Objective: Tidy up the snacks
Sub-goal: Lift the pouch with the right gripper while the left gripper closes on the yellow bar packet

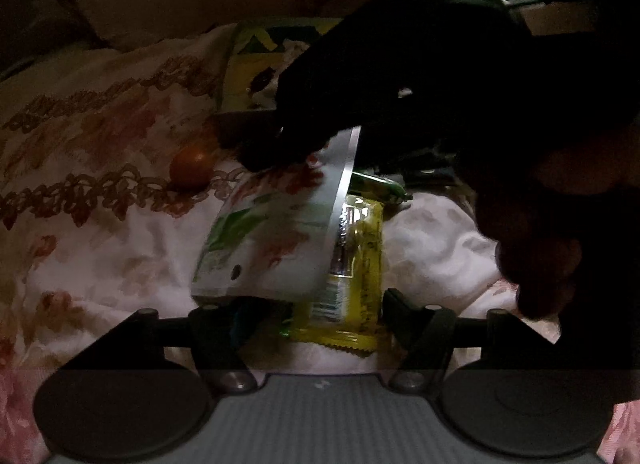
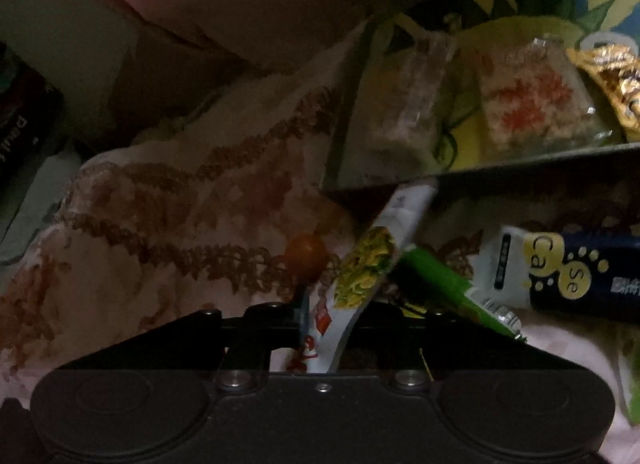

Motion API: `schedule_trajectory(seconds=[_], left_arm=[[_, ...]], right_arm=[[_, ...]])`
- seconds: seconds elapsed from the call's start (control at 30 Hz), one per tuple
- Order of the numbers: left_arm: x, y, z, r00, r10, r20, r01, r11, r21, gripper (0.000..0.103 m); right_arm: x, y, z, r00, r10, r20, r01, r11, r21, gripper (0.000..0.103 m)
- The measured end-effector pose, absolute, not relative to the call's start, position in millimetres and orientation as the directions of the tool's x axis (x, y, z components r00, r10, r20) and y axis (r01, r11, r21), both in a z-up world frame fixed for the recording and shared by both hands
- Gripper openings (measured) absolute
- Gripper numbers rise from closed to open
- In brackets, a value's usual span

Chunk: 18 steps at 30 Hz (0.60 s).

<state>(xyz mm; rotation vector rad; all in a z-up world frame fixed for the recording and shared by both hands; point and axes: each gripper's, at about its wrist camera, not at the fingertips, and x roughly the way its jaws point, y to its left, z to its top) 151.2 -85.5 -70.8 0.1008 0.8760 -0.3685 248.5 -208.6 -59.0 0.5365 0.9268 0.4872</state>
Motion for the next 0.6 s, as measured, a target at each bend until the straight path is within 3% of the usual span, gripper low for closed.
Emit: schedule_trajectory(seconds=[0.37, 0.6], left_arm=[[161, -102, -75, 0.602, -0.283, -0.746, 0.408, 0.913, -0.018, 0.053], [155, -109, -74, 0.617, -0.262, -0.742, 0.423, 0.905, 0.032, 0.052]], right_arm=[[242, -232, -30, 0.619, 0.531, -0.579, -0.159, 0.806, 0.570, 0.007], [239, -240, -20, 0.662, 0.501, -0.558, -0.162, 0.822, 0.545, 0.007]])
